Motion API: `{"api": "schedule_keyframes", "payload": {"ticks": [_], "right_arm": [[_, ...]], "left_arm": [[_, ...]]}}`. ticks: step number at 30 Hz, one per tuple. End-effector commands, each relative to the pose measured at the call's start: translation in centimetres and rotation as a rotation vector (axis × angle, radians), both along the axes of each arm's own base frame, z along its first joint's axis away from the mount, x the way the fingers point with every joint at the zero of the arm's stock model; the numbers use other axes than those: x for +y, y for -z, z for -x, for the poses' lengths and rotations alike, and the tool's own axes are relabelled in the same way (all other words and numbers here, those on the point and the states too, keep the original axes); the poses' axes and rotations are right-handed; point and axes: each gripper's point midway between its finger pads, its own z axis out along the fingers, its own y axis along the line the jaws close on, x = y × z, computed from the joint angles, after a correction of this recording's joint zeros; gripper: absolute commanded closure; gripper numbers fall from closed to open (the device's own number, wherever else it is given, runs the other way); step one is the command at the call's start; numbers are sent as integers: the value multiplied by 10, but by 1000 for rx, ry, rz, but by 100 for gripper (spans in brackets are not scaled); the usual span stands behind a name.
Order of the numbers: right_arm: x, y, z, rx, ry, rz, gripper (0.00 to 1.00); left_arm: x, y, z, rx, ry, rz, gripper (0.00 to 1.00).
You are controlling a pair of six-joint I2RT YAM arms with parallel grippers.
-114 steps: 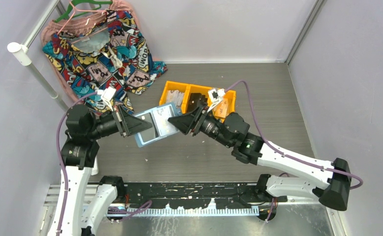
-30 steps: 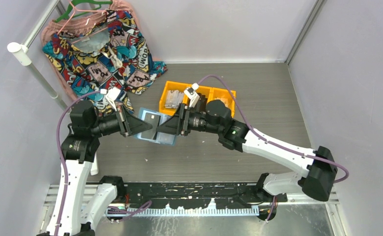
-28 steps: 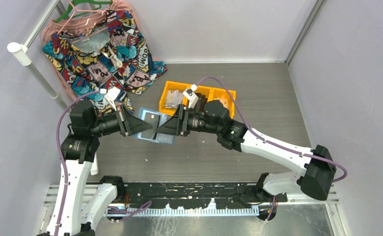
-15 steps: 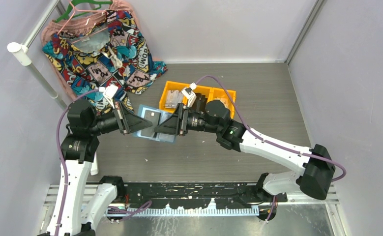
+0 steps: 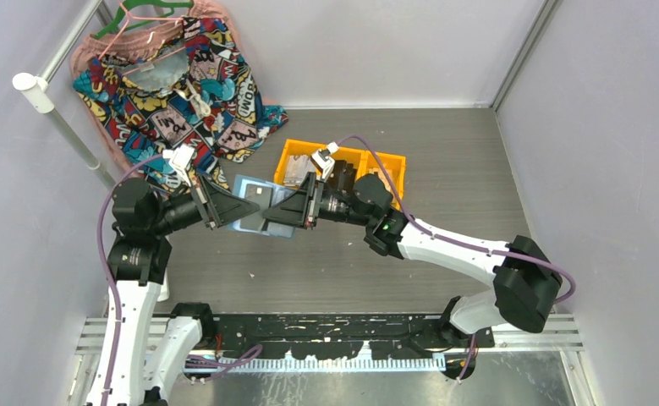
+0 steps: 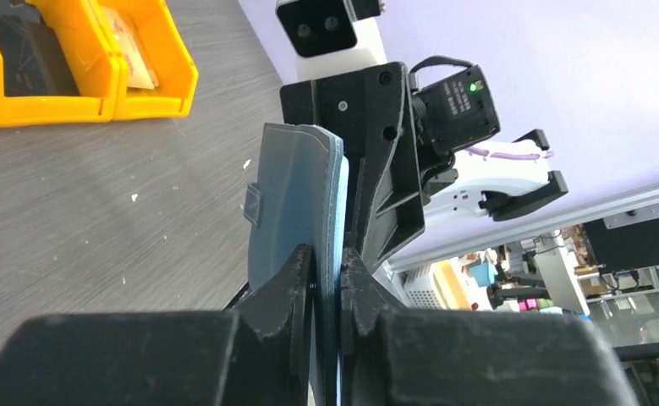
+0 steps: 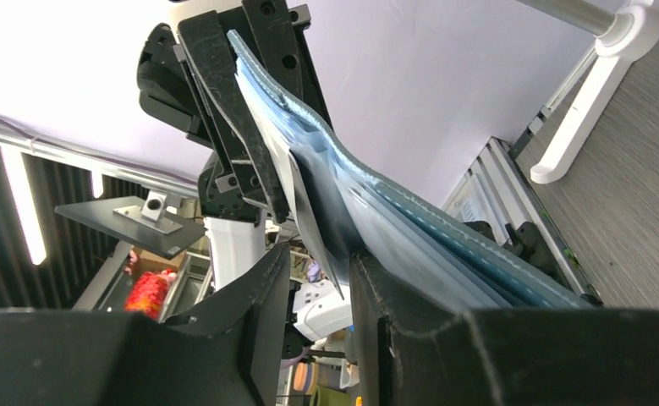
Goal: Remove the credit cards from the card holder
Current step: Remove the credit card from the card holder.
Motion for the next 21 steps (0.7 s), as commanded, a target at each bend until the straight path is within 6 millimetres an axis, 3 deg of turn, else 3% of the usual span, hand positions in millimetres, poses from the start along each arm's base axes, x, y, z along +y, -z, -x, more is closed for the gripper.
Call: {"api": "schedule_keyframes", "payload": {"ticks": [1, 8, 13, 21], "right_arm": [[-12, -70, 8, -74, 7, -261, 63], [-19, -87, 9, -81, -9, -341, 68], [-19, -90, 11, -87, -17, -345, 72], [-13, -68, -4, -22, 43, -283, 74]], "left_arm": [[-11, -15, 29, -15, 149, 53, 88], [-10, -8, 27, 14, 138, 55, 71], [-9, -7, 23, 17, 109, 46, 69], [-11, -16, 32, -20, 147, 58, 69]]}}
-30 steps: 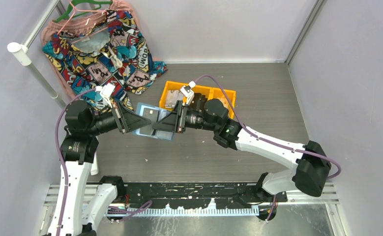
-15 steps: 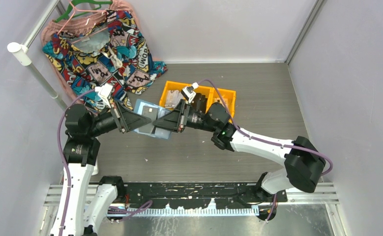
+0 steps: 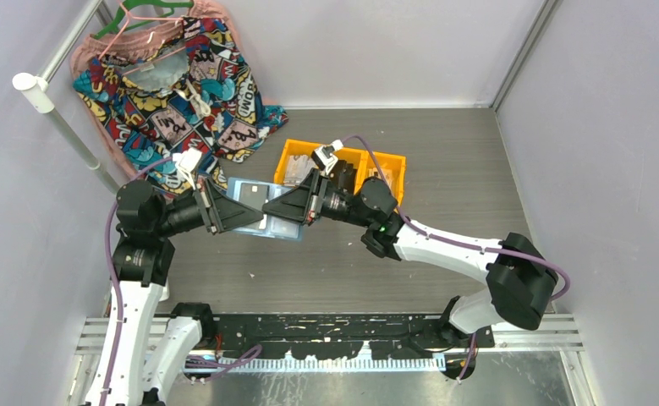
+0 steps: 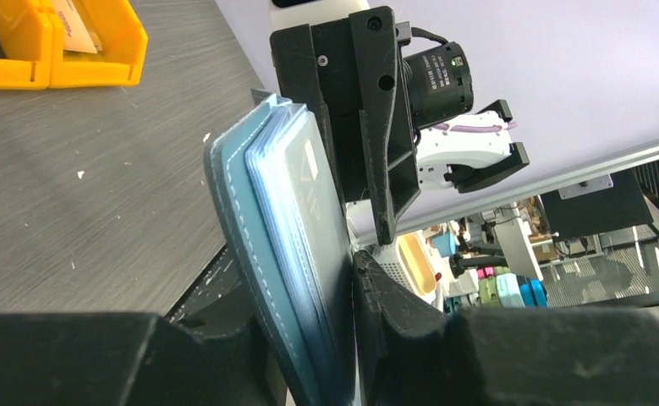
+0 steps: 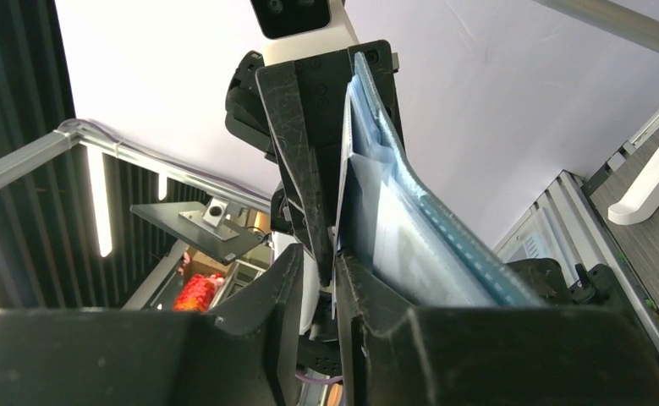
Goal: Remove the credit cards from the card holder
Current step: Remove the credit card from the card holder.
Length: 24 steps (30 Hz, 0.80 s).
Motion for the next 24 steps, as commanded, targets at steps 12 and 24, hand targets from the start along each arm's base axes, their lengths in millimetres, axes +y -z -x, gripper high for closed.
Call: {"api": "schedule_keyframes", "payload": {"ticks": [12, 24], "right_arm": [[0, -27, -14, 36, 62, -94, 97], [-25, -13, 7, 22, 51, -96, 96]], "left_arm": [[-3, -23, 38, -159, 138, 2, 68], [-1, -39, 17, -117, 46, 24, 81]]}}
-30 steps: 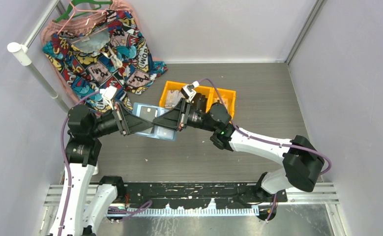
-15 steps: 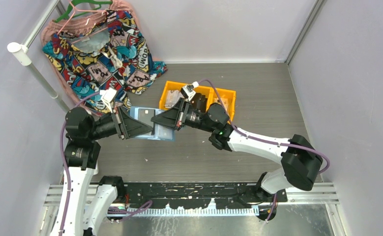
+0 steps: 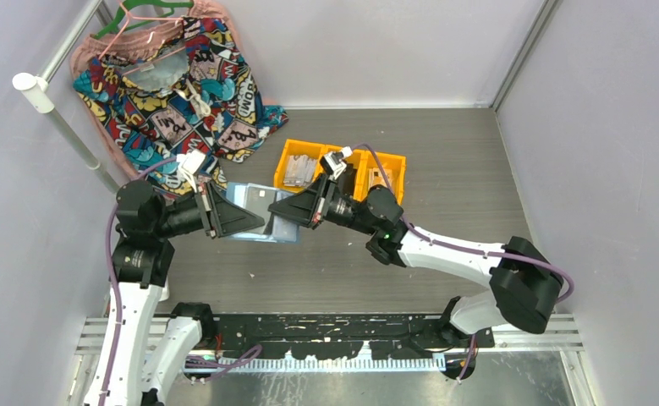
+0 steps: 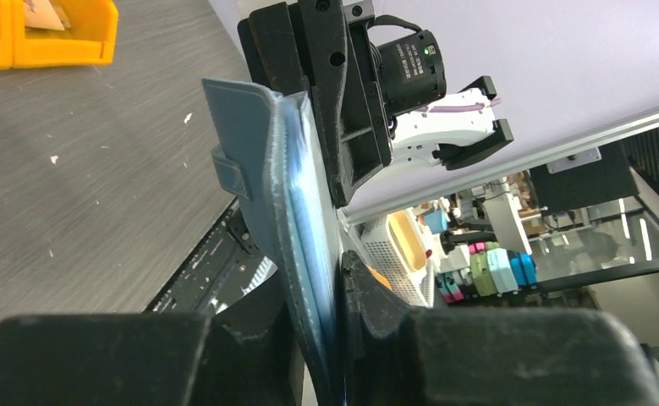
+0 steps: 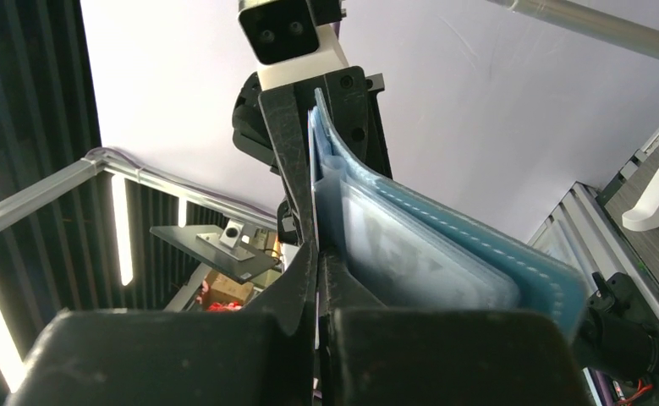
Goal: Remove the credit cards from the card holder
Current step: Remove the credit card from the card holder.
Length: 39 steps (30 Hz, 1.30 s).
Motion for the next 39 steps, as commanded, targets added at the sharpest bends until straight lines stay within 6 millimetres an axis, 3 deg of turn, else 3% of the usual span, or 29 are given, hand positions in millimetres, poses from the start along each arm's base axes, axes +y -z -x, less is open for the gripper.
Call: {"api": "schedule_keyframes", "payload": {"ticks": [1, 5, 11, 13, 19, 23, 29, 39], "right_arm": [[-18, -18, 13, -53, 1, -62, 95], [-21, -23, 15, -73, 5, -73, 84], [-9, -38, 18, -101, -34, -91, 66], [-6, -43, 20, -111, -52, -109, 65], [-7, -41, 23, -111, -64, -114, 85], [-13, -36, 32, -117, -71, -117, 74], [-9, -37, 40, -141, -95, -115, 68], [-17, -39, 46, -175, -83, -133, 96]], "left_arm": [[0, -34, 0, -80, -10, 35, 82], [0, -34, -1, -61, -11, 52, 83], [0, -32, 0, -58, -11, 54, 85], [0, -31, 1, -55, -7, 54, 85], [0, -32, 0, -50, -8, 54, 85], [0, -34, -1, -45, -12, 61, 85], [0, -36, -2, -37, -17, 71, 86], [0, -37, -6, -1, -26, 82, 87]]}}
